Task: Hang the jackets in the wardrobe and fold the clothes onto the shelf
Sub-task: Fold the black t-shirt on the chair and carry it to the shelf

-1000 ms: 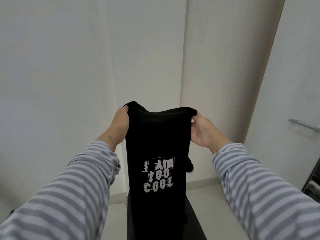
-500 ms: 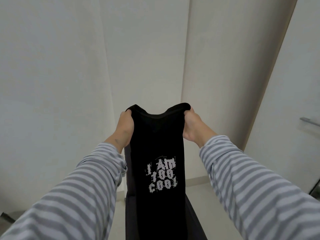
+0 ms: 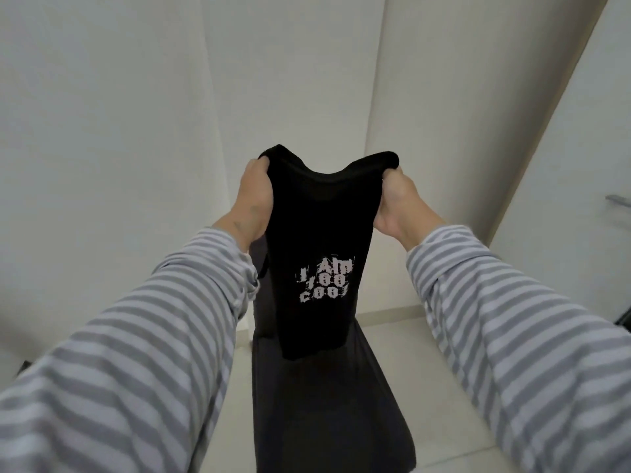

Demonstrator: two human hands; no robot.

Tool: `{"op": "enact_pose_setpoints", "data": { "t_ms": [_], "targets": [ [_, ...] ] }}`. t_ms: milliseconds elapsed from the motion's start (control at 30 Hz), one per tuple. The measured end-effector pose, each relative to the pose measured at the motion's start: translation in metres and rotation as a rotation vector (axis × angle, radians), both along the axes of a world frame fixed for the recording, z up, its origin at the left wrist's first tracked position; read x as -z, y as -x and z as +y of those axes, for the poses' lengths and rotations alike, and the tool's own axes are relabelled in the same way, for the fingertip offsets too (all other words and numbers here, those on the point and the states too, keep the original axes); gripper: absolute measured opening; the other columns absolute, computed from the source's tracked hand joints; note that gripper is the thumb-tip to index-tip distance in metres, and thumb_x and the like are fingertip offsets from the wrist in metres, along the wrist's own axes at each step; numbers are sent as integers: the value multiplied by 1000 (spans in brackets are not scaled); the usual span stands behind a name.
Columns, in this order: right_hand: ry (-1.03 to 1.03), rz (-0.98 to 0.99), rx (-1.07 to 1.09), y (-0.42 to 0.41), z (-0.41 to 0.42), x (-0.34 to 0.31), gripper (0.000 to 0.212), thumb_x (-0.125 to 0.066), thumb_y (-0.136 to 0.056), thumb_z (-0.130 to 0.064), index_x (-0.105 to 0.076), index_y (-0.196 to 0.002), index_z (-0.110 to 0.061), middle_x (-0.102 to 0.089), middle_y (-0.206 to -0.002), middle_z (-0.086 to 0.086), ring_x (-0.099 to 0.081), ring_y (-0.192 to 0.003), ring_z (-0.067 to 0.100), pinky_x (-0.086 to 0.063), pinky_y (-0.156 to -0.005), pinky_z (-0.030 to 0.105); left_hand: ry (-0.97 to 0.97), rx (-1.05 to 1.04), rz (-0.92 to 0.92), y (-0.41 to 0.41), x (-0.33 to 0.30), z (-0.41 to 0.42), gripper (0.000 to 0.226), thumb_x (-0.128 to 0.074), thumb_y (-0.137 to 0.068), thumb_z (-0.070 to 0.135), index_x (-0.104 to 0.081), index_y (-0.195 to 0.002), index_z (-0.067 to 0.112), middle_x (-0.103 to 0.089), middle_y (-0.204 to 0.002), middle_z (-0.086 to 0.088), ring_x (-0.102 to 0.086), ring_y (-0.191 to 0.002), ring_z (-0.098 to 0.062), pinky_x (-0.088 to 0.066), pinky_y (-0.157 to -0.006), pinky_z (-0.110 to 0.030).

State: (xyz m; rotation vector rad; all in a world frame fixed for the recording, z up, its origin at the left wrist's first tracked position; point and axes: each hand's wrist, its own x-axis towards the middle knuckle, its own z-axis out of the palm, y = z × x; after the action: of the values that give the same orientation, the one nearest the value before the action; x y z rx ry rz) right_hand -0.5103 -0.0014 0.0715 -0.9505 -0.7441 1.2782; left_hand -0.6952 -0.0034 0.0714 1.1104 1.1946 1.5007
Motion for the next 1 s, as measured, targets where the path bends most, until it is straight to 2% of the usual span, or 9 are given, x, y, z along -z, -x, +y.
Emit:
{"op": "enact_pose_setpoints", "data": {
  "t_ms": [167, 267, 367, 433, 567, 633, 733, 867, 1000],
  "targets": [
    [165, 15, 7, -5, -49, 89, 38, -31, -96, -9, -53, -124, -21, -61, -123, 14, -62, -110, 33, -53, -91, 47, 179, 28, -75, -1, 81, -57, 35, -33, -100, 31, -61, -112, 13, -65, -110, -6, -61, -102, -21, -49, -90, -34],
    [269, -8, 1, -9, -87, 141, 41, -27, -96, -7, -51, -127, -21, -60, -122, 12, -60, -111, 32, -49, -97, 49, 307, 2, -96, -7, 129, -101, 38, -32, -101, 30, -60, -119, 11, -63, -117, -7, -60, -106, -22, -46, -99, -37],
    [372, -35, -37, -16, -127, 189, 42, -28, -95, -8, -49, -128, -23, -60, -124, 9, -59, -113, 30, -50, -97, 45, 395, -40, -124, -18, 162, -149, 32, -31, -102, 26, -61, -94, 16, -63, -93, -2, -59, -82, -13, -48, -74, -27],
    [431, -43, -69, -22, -152, 217, 41, -29, -95, -11, -51, -128, -24, -61, -125, 8, -60, -112, 28, -51, -94, 44, 454, -74, -120, -26, 184, -179, 32, -31, -102, 25, -58, -87, 17, -60, -86, 1, -57, -79, -13, -45, -67, -26],
    [571, -95, -47, -36, -204, 269, 39, -28, -97, -13, -52, -125, -25, -58, -123, 8, -58, -110, 30, -48, -98, 47, 566, -120, -126, -35, 236, -227, 29, -31, -102, 23, -57, -109, 12, -60, -100, -6, -55, -98, -21, -41, -87, -31],
    [619, -120, -57, -40, -224, 288, 39, -29, -96, -13, -53, -124, -26, -58, -121, 9, -58, -108, 31, -49, -96, 46, 611, -112, -110, -37, 255, -245, 31, -31, -102, 23, -59, -103, 10, -60, -105, -8, -56, -97, -22, -41, -86, -32],
    [650, -129, -57, -44, -236, 307, 42, -27, -96, -10, -52, -126, -28, -57, -119, 9, -57, -108, 30, -49, -95, 45, 658, -97, -91, -37, 275, -258, 32, -31, -101, 24, -58, -87, 16, -60, -92, -5, -56, -86, -19, -41, -81, -32],
    [667, -156, -47, -44, -218, 325, 41, -30, -96, -12, -50, -128, -28, -57, -123, 10, -56, -111, 31, -46, -101, 49, 675, -105, 36, -33, 300, -237, 24, -33, -100, 24, -50, -109, 9, -56, -111, -12, -53, -100, -25, -42, -92, -39],
    [705, -200, -18, -41, -176, 344, 40, -30, -96, -13, -49, -129, -26, -56, -123, 11, -56, -111, 32, -45, -101, 51, 686, -113, 147, -28, 329, -191, 19, -35, -101, 27, -45, -107, 12, -55, -108, -11, -54, -99, -26, -43, -96, -43]
  ]
}}
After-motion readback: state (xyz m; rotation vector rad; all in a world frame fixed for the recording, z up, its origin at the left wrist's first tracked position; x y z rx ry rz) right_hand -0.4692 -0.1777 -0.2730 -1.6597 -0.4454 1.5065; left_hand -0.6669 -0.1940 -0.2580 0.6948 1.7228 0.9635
